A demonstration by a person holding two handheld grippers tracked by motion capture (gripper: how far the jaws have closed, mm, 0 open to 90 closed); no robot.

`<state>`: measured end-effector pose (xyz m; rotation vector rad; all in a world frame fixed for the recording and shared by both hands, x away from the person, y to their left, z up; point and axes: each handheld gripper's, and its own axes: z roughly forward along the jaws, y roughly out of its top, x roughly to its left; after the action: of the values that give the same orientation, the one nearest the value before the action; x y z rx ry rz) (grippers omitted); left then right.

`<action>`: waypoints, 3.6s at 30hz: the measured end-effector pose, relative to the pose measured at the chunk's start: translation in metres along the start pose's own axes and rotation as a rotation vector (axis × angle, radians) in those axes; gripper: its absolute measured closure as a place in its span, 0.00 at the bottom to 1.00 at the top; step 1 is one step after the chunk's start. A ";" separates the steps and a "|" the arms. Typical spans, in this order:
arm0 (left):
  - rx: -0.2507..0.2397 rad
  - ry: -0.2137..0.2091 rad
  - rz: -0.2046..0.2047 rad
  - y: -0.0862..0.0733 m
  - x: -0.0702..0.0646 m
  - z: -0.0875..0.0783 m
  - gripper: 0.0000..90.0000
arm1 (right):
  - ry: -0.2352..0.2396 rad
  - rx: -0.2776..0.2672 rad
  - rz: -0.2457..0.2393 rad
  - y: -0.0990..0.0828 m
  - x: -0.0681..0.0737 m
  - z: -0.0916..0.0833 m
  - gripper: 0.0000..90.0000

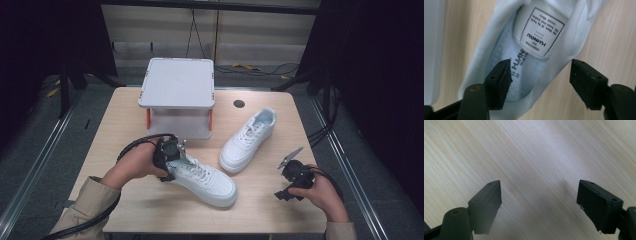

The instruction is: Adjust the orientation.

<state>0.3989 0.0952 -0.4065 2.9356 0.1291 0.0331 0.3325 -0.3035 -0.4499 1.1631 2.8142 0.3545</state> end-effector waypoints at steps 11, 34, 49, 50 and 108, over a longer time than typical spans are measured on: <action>0.034 -0.015 0.060 -0.004 0.001 0.020 0.57 | 0.000 -0.002 0.002 0.000 0.000 0.001 0.22; -0.005 -0.083 0.080 -0.004 -0.015 0.008 0.87 | -0.004 -0.011 0.001 -0.003 -0.004 0.004 0.24; -0.058 0.085 -0.263 -0.059 -0.001 -0.045 0.92 | -0.006 -0.017 -0.018 0.003 0.001 0.003 0.24; -0.064 0.083 -0.292 -0.060 0.001 -0.042 0.92 | -0.009 -0.017 -0.018 0.003 0.001 0.003 0.24; 0.017 -0.087 -0.161 -0.044 -0.060 -0.013 0.87 | -0.015 -0.038 -0.031 0.009 0.006 0.008 0.23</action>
<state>0.3349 0.1359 -0.4035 2.9275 0.3529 -0.1195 0.3362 -0.2916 -0.4552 1.1091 2.7960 0.3941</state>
